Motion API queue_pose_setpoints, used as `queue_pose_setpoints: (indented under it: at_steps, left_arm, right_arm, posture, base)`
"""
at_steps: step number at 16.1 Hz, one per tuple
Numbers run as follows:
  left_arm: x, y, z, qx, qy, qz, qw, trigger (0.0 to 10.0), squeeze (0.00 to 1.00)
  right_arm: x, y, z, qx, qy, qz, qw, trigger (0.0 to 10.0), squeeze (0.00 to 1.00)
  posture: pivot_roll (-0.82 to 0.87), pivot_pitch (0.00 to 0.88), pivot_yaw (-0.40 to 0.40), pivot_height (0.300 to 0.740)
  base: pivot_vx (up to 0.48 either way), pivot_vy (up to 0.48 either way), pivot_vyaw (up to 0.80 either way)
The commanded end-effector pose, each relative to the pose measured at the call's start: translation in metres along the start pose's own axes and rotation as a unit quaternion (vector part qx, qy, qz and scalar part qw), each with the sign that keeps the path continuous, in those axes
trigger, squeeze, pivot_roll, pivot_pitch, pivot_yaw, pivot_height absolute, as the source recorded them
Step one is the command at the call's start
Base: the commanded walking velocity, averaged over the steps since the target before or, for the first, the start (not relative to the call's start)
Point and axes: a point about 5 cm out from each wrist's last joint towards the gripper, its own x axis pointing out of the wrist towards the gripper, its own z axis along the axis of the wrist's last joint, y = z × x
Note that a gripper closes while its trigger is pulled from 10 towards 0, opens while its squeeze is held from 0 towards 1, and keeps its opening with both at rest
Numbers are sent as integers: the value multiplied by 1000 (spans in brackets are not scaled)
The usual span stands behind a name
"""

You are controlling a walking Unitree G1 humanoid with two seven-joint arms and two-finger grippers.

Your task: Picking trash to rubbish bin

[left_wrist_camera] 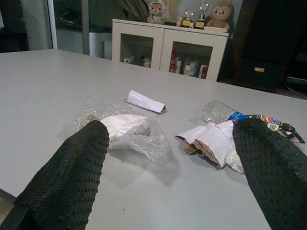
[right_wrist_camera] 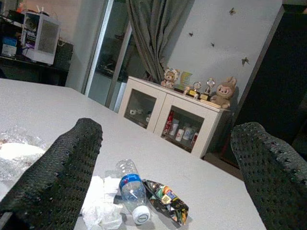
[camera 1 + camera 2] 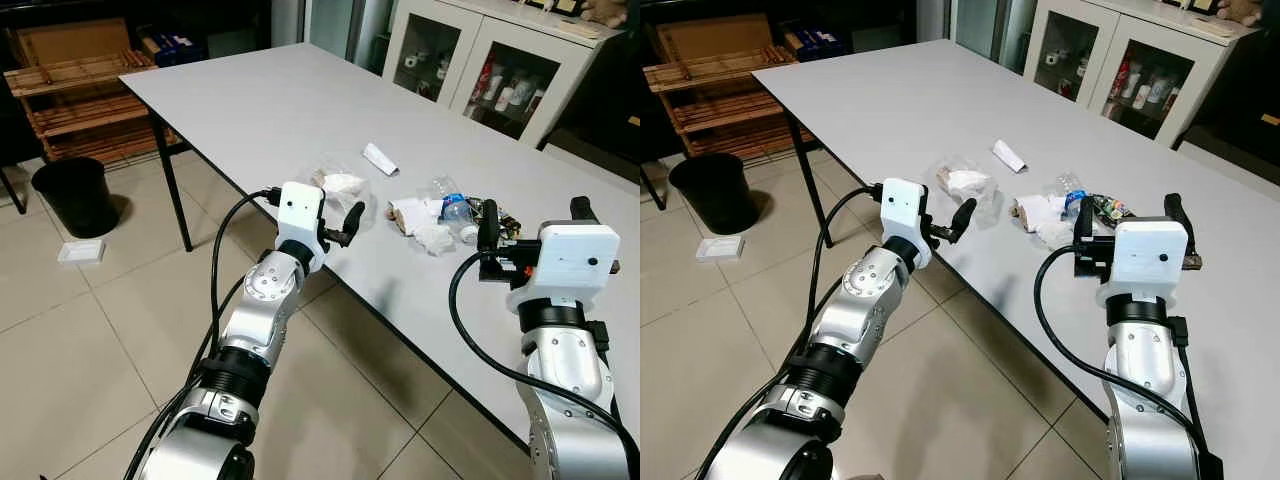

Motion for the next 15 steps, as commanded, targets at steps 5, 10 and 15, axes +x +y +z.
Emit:
queue_pose_setpoints:
  at_steps: [5, 10, 15]
  left_arm:
    - [0, -1, 3, -2, -8, 4, 1000, 10000, 0]
    - [1, -1, 4, 2, -7, 4, 1000, 10000, 0]
    - [0, 2, 2, 1, -4, 18, 1000, 10000, 0]
  right_arm:
    - [-3, -4, -3, 3, 14, -14, 1000, 10000, 0]
    - [-4, -4, -5, 5, 19, -19, 1000, 10000, 0]
    - [-3, -3, -5, 9, 15, -20, 1000, 10000, 0]
  posture:
    - [75, 38, -63, 740]
    - [76, 38, -60, 740]
    - [89, 36, -57, 740]
  base:
    - [0, 0, -431]
    - [0, 0, -800]
    - [0, 0, -320]
